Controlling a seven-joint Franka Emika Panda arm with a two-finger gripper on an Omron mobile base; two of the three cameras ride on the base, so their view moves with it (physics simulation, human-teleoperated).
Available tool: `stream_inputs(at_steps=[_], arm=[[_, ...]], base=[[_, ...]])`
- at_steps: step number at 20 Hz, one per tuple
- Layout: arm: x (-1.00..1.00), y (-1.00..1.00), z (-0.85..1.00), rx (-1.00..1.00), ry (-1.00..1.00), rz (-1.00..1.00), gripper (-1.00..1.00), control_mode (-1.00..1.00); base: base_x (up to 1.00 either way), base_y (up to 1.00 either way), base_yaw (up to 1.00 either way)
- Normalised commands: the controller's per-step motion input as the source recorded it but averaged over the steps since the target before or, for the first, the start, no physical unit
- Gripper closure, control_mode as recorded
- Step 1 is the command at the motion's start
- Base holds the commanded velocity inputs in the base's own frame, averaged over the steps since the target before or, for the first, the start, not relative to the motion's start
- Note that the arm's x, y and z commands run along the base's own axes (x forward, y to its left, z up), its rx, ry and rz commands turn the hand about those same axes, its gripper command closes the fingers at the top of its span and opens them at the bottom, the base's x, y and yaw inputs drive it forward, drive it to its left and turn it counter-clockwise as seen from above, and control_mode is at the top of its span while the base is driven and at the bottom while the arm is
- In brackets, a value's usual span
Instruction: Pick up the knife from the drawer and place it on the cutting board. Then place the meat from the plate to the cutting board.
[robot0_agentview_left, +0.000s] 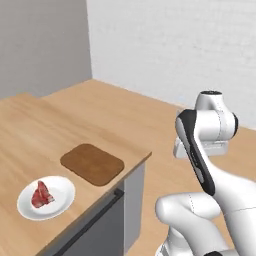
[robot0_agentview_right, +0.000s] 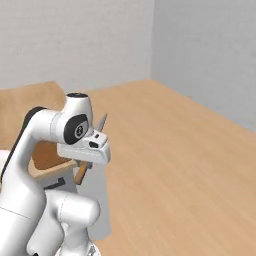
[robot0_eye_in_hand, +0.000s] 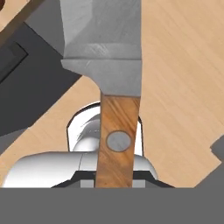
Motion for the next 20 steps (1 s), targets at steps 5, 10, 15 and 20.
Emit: stream_inputs(at_steps=[5,10,15,20], arm=[[0.0,0.0,0.0,0.0,0.0,0.0,1.0,1.0],[0.0,0.0,0.0,0.0,0.0,0.0,1.0,1.0],[0.0,0.0,0.0,0.0,0.0,0.0,1.0,1.0],[0.0,0.0,0.0,0.0,0.0,0.0,1.0,1.0]], base=[[0.43,0.04,0.7],[0.57,0.23,0.31],[0.38,0.03,0.32],[0.03,0.0,0.56]])
